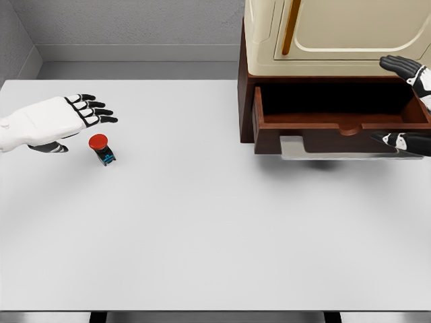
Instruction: Put the switch into the drawer with left arm, and close the drawer with right arm
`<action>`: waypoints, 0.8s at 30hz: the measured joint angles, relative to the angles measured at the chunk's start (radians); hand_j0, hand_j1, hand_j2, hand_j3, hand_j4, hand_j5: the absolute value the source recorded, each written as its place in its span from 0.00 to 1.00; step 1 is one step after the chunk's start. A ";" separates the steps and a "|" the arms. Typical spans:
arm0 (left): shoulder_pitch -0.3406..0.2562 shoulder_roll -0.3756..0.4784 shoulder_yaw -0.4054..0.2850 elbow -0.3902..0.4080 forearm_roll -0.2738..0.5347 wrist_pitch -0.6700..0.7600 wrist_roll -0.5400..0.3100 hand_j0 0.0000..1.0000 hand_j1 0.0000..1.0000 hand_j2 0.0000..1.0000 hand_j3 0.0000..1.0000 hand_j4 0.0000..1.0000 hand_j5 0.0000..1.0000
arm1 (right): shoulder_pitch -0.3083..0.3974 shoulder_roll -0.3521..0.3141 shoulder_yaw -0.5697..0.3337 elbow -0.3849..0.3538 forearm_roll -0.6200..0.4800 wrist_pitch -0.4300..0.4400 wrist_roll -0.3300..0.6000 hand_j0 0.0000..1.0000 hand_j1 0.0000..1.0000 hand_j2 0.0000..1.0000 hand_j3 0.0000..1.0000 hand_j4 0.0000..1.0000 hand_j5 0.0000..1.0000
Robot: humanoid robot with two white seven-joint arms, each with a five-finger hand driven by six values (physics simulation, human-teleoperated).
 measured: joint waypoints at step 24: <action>-0.115 -0.068 -0.133 0.091 -0.011 0.000 0.000 1.00 1.00 1.00 1.00 1.00 1.00 | 0.002 0.000 -0.002 0.001 -0.001 0.000 -0.002 1.00 1.00 1.00 1.00 1.00 1.00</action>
